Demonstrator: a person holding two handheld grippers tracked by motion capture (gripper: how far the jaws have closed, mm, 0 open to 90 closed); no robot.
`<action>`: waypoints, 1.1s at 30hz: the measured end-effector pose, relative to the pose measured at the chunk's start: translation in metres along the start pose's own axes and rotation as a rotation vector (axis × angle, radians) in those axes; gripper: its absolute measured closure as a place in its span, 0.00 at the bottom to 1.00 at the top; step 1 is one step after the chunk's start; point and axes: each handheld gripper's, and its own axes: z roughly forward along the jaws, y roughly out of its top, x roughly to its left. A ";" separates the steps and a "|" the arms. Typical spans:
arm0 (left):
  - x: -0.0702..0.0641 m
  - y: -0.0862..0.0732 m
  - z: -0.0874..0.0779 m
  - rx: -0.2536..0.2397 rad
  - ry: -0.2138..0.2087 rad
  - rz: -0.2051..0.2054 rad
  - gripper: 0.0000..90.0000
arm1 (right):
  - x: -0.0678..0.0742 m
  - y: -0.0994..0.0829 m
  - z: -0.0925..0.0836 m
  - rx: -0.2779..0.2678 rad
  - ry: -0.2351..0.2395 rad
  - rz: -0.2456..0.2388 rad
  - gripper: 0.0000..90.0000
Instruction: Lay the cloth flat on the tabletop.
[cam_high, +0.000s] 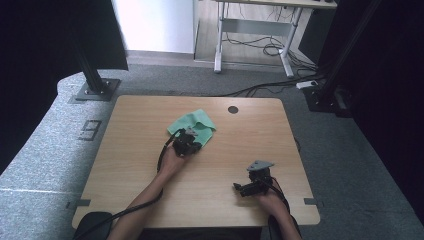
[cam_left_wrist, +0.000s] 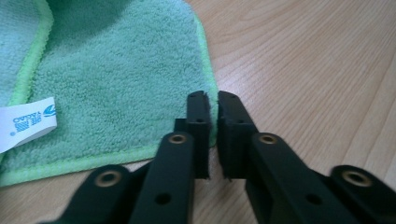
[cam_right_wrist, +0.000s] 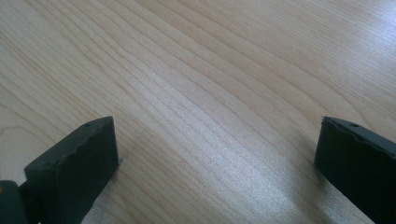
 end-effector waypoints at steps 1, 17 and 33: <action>-0.001 -0.001 -0.001 0.004 -0.001 0.006 0.95 | 0.000 0.000 0.000 0.000 0.000 0.000 0.00; -0.029 -0.024 -0.025 0.038 -0.068 0.056 0.94 | 0.000 0.000 0.000 0.000 0.000 0.000 0.00; -0.058 -0.052 -0.048 0.029 -0.139 0.059 0.93 | 0.000 0.000 0.000 0.000 0.000 -0.001 0.00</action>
